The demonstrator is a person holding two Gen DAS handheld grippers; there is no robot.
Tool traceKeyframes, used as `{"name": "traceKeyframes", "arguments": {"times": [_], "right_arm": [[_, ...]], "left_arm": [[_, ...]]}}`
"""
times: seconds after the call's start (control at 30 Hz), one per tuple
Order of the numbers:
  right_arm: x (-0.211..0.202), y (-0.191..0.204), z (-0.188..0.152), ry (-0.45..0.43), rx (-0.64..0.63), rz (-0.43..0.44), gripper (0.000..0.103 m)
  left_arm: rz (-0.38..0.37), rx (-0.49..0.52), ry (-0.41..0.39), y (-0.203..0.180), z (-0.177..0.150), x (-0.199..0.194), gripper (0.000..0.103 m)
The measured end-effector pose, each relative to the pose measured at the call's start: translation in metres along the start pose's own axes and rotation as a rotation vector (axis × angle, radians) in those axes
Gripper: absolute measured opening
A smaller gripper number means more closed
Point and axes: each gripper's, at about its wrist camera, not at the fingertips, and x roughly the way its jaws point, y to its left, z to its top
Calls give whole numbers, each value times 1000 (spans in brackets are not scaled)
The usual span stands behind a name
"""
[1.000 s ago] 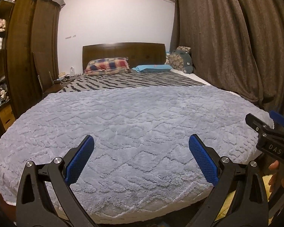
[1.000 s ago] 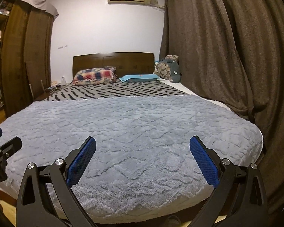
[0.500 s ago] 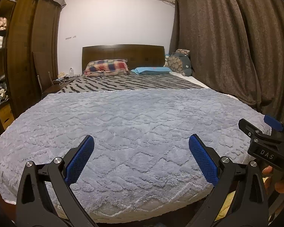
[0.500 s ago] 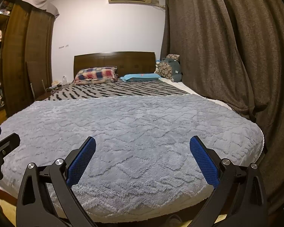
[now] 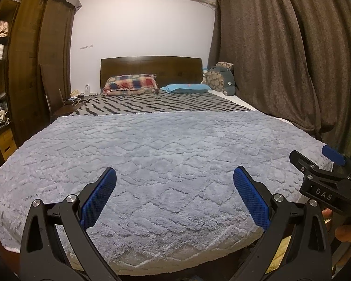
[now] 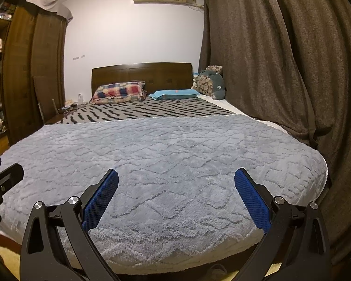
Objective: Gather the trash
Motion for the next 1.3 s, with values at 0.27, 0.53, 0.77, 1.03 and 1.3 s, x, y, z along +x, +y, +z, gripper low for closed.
{"name": "traceKeyframes", "arguments": {"times": [0.27, 0.53, 0.77, 1.03, 1.3], "right_arm": [[0, 0, 0, 1, 2, -1, 100], [-1, 2, -1, 0, 4, 0, 100], [-1, 1, -2, 3, 2, 4, 100], [1, 2, -3, 7, 1, 7, 100], [1, 3, -3, 7, -3, 6, 100]], "left_arm": [[2, -6, -2, 2, 1, -1, 95], [3, -11, 0, 2, 1, -2, 95], [1, -9, 5, 1, 1, 0, 95], [2, -9, 7, 1, 1, 0, 95], [2, -11, 6, 1, 1, 1, 95]]}}
